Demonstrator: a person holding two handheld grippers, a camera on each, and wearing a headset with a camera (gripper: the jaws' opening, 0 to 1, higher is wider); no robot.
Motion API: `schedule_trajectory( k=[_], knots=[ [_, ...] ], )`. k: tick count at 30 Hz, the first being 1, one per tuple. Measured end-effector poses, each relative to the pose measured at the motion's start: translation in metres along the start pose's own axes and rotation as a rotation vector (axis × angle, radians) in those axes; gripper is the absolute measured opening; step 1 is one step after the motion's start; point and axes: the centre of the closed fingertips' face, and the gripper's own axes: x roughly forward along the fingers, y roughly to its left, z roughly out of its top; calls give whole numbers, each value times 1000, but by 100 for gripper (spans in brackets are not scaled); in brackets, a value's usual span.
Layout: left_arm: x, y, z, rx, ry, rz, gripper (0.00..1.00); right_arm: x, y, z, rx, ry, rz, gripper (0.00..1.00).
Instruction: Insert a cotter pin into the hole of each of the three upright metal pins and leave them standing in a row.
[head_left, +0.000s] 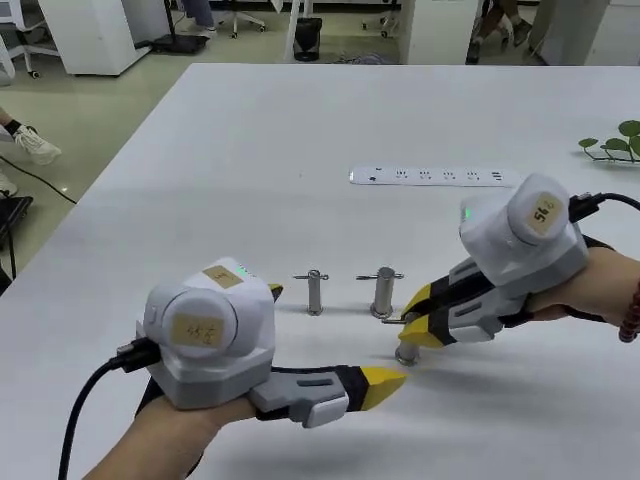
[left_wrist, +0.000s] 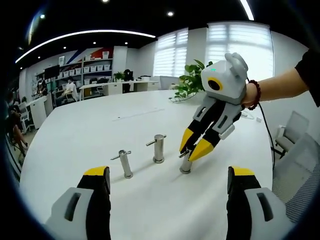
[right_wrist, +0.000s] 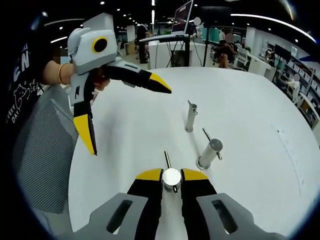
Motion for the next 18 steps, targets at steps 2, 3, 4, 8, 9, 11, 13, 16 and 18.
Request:
schedule_trajectory(
  k=[2, 3, 4, 8, 9, 11, 13, 16, 18],
  knots=[
    [-2, 3, 0, 1, 1, 7, 97, -2, -3, -3, 3, 1, -4, 8],
    [-2, 3, 0, 0, 1, 8, 97, -3, -4, -4, 3, 2, -7, 8],
    [-3, 4, -1, -2, 4, 11, 97, -4, -6, -5, 6, 3, -11, 8],
    [-6, 9, -3, 3, 16, 25, 96, -7, -13, -8, 4, 10, -24, 8],
    [-6, 9, -3, 5, 17, 26, 96, -8, -15, -9, 4, 12, -25, 8],
    [-7, 10, -4, 12, 21, 30, 96, -9, -17, -11, 3, 16, -28, 8],
    [-7, 11, -5, 12, 21, 33, 96, -11, -22, -11, 4, 16, -36, 8],
    [-8, 11, -4, 13, 19, 31, 95, -14, -28, -11, 16, 8, -48, 8],
    [-8, 11, -4, 14, 17, 28, 94, -17, -31, -10, 14, 6, -56, 8]
  ],
)
